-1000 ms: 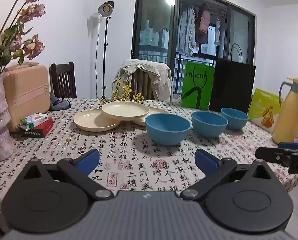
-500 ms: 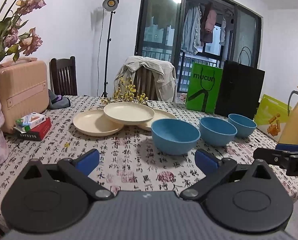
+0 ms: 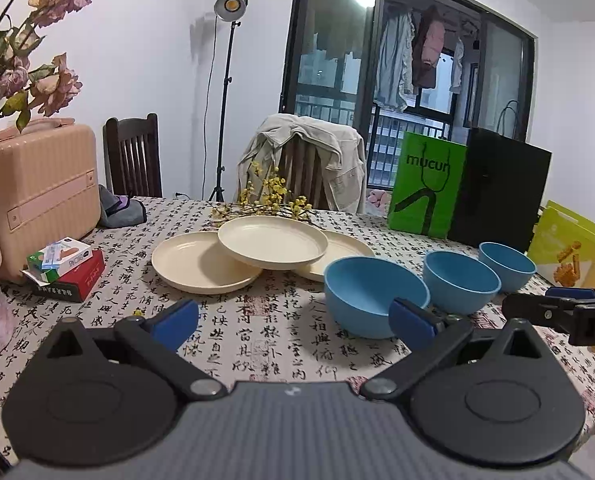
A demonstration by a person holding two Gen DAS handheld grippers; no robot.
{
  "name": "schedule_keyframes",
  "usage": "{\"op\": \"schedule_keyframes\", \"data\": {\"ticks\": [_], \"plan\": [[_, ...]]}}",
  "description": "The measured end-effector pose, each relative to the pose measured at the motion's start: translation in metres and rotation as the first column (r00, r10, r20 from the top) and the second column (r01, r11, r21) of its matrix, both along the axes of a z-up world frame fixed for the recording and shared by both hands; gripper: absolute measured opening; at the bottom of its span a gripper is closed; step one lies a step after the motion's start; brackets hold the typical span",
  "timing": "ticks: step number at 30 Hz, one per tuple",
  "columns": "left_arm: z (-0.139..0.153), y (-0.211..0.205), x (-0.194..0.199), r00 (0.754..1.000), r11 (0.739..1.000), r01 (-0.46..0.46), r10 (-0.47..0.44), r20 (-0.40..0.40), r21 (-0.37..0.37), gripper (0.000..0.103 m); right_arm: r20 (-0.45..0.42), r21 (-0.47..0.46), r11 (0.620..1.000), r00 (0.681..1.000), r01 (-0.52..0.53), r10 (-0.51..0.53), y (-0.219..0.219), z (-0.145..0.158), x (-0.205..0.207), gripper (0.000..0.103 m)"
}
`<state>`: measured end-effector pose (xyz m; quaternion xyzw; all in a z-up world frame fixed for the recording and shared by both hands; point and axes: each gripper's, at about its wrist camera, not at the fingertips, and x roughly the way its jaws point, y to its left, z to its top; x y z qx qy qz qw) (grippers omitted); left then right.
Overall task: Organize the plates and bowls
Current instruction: 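Move both tools forward toward the overlapping cream plates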
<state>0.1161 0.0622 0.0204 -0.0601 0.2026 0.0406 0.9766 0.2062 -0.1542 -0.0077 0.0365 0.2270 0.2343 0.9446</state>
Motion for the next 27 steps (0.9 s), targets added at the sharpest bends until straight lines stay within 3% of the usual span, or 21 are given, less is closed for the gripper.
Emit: {"op": "schedule_keyframes", "data": {"ticks": [27], "plan": [[-0.002,0.051,0.113,0.999,0.998,-0.032,0.031,-0.032,-0.052,0.103,-0.061,0.028,0.999,0.998,-0.018,0.020,0.046,0.000,0.128,0.103]]}}
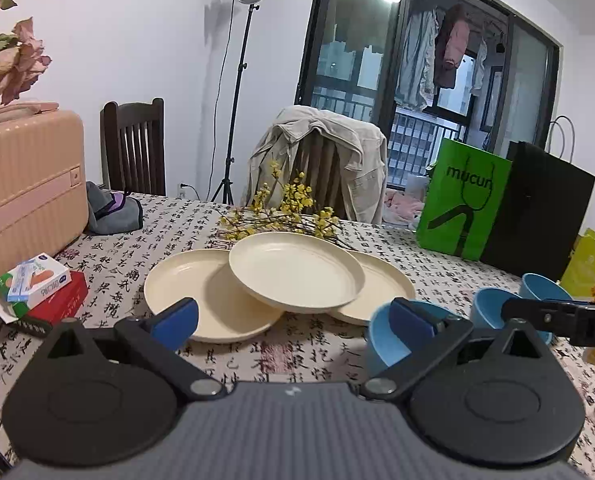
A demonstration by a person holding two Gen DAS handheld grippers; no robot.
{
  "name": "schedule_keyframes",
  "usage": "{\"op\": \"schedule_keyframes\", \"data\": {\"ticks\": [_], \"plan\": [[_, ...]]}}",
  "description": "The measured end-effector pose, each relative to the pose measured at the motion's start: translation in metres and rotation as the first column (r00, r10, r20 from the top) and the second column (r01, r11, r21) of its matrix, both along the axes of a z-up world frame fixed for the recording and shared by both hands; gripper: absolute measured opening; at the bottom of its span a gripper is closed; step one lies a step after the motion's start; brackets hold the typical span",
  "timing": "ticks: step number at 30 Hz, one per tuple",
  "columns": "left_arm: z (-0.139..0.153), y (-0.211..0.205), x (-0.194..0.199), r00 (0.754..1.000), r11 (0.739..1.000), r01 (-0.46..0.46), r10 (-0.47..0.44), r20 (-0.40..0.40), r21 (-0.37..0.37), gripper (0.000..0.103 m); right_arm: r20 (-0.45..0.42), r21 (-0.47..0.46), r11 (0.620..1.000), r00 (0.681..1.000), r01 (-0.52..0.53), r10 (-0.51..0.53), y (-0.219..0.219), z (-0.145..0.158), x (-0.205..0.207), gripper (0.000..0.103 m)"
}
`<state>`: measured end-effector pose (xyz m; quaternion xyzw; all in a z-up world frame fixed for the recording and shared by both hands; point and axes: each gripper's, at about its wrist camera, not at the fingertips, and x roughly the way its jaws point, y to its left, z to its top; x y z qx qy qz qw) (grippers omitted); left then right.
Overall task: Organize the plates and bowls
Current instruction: 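Move both tools forward toward the overlapping cream plates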
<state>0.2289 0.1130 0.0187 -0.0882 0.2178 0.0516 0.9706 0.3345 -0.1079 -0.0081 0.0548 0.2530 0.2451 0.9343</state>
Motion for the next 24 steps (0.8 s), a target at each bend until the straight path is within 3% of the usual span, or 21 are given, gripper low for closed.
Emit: {"op": "schedule_keyframes", "data": {"ticks": [14,24], "plan": [[-0.008,0.033,0.056,0.996,0.997,-0.041,0.036,-0.082,-0.064,0.103,-0.063,-0.022,1.000,0.998,-0.020,0.018,0.026,-0.005,0.056,0.103],[-0.012,0.046,0.082,0.991,0.994,-0.085,0.078,-0.105,-0.071,0.103,-0.095,-0.019,1.000,0.995,-0.022,0.020,0.051,0.002,0.100,0.103]]}}
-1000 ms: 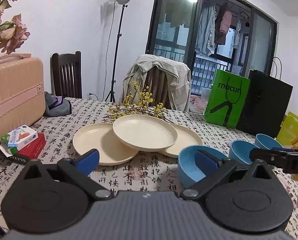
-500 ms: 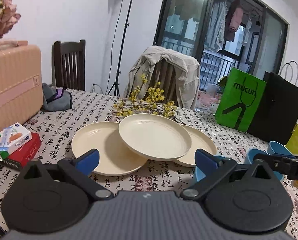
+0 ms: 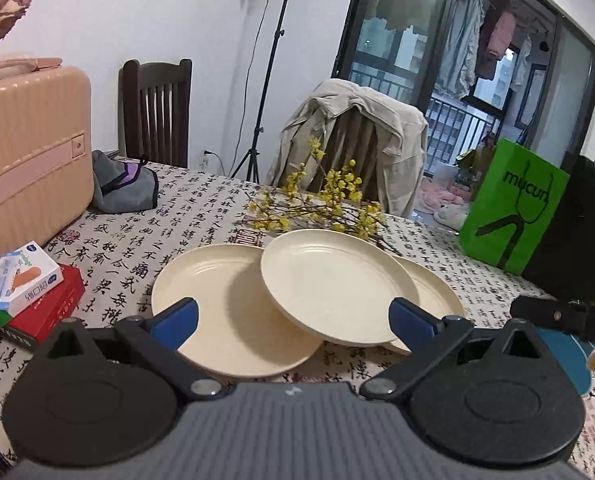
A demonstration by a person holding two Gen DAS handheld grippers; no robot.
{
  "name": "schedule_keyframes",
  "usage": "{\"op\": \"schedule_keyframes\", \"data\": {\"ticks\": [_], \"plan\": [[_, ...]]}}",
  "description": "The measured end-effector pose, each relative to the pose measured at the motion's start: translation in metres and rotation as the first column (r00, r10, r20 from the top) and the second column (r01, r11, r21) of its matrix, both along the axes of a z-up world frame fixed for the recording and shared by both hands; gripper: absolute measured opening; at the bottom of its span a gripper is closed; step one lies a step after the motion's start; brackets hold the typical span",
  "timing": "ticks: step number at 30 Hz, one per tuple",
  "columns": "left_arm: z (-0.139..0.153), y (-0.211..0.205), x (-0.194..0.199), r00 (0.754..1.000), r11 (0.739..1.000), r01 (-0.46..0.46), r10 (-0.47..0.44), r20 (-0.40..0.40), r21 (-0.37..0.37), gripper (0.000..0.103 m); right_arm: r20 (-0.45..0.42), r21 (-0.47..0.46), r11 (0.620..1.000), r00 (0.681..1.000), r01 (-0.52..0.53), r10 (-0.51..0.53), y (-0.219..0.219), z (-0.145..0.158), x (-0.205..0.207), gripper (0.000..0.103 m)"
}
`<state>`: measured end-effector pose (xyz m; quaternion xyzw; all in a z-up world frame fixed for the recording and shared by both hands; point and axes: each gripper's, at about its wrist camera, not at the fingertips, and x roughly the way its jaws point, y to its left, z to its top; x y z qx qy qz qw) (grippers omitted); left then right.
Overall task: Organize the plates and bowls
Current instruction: 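Move both tools forward toward the overlapping cream plates, then close the left tool on one cream plate's rim while the right tool closes beside it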
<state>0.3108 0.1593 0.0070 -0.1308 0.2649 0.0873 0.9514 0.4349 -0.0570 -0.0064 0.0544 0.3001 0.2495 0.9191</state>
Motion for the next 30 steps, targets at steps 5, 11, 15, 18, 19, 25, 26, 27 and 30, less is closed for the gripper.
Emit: {"op": "schedule_keyframes", "data": {"ticks": [5,11,15,18,19,25,26,27,30], "plan": [[0.002,0.006,0.017,1.000,1.000,-0.014,0.014,-0.011,-0.013,0.103,-0.021,0.000,1.000,1.000,0.021,-0.021,0.011,0.002,0.026,0.103],[0.001,0.011,0.038,0.999,0.999,-0.039,0.038,-0.032,-0.015,0.103,-0.060,0.001,0.999,0.997,0.038,-0.038,0.019,-0.003,0.056,0.103],[0.000,0.015,0.053,0.997,0.998,-0.056,0.054,-0.062,-0.038,0.103,-0.089,-0.013,0.998,0.994,0.060,-0.061,0.024,-0.008,0.076,0.103],[-0.001,0.019,0.065,0.995,0.995,-0.069,0.064,-0.074,-0.065,0.103,-0.153,0.001,0.997,0.985,0.076,-0.075,0.026,-0.013,0.096,0.103],[-0.001,0.019,0.069,0.995,0.995,-0.071,0.065,-0.075,-0.073,0.103,-0.176,0.008,0.996,0.981,0.087,-0.084,0.026,-0.015,0.102,0.103],[-0.009,0.027,0.091,0.989,0.983,-0.109,0.092,-0.117,-0.147,0.103,-0.235,0.008,0.990,0.963,0.140,-0.134,0.029,-0.028,0.133,0.103],[-0.011,0.029,0.095,0.987,0.980,-0.121,0.102,-0.120,-0.158,0.103,-0.241,0.008,0.989,0.960,0.147,-0.140,0.029,-0.030,0.137,0.103],[-0.013,0.030,0.098,0.986,0.977,-0.130,0.111,-0.122,-0.167,0.103,-0.249,0.007,0.989,0.958,0.151,-0.144,0.029,-0.033,0.140,0.103],[-0.019,0.035,0.108,0.980,0.966,-0.162,0.134,-0.149,-0.199,0.103,-0.276,0.001,0.988,0.950,0.156,-0.149,0.032,-0.041,0.151,0.103]]}}
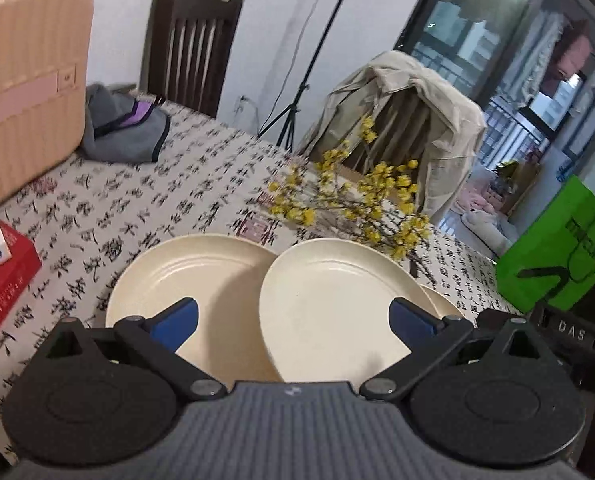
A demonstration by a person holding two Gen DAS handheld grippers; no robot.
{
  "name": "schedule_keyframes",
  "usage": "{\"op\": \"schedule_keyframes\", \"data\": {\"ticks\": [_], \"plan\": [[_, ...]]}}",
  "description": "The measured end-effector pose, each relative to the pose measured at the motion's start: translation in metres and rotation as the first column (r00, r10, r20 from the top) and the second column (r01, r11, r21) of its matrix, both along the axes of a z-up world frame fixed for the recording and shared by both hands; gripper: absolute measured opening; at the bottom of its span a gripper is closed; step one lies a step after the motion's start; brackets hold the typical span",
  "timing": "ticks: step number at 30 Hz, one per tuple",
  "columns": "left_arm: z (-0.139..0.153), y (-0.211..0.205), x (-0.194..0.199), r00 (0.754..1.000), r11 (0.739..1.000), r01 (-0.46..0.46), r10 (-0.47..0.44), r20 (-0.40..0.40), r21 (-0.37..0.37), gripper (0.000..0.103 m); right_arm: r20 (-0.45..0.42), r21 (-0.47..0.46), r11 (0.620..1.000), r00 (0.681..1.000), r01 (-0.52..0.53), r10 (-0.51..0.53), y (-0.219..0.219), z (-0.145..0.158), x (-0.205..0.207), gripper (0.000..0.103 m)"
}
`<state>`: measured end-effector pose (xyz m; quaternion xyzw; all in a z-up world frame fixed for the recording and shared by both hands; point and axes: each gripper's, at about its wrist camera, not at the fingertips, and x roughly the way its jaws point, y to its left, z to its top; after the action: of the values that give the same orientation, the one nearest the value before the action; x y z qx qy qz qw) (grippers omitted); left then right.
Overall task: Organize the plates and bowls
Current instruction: 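Close the left tool on one cream plate's rim while the right tool closes beside it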
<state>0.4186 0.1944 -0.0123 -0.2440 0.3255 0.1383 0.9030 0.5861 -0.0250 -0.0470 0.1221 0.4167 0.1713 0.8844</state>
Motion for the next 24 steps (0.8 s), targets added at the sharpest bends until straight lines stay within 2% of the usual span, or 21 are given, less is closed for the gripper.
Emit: {"op": "schedule_keyframes", "data": {"ticks": [6,12,15,17,19,21,24], "plan": [[-0.015,0.007,0.015,1.000,0.999,-0.021,0.020,-0.022,-0.027,0.103,-0.033,-0.006,1.000,0.999,-0.029,0.029,0.010,-0.013,0.014,0.101],[-0.035,0.021,0.025,0.998,0.998,-0.041,0.039,-0.052,-0.046,0.103,-0.054,-0.028,0.998,0.997,-0.051,0.050,0.018,-0.026,0.022,0.089],[-0.042,0.026,0.028,0.998,0.998,-0.038,0.036,-0.043,-0.044,0.103,-0.058,-0.052,0.997,0.997,-0.062,0.059,0.025,-0.029,0.025,0.080],[-0.047,0.029,0.031,0.998,0.999,-0.044,0.043,-0.039,-0.029,0.102,-0.068,-0.077,0.995,0.996,-0.069,0.064,0.030,-0.032,0.027,0.064],[-0.052,0.033,0.034,0.998,0.999,-0.038,0.036,-0.045,-0.034,0.097,-0.075,-0.088,0.994,0.996,-0.063,0.057,0.033,-0.034,0.029,0.050],[-0.057,0.036,0.037,0.999,0.998,-0.021,0.019,-0.045,-0.051,0.085,-0.084,-0.089,0.994,0.995,-0.062,0.054,0.036,-0.037,0.031,0.047],[-0.061,0.038,0.040,0.999,0.998,-0.005,0.002,-0.040,-0.070,0.078,-0.098,-0.084,0.995,0.994,-0.060,0.052,0.038,-0.041,0.033,0.045]]}}
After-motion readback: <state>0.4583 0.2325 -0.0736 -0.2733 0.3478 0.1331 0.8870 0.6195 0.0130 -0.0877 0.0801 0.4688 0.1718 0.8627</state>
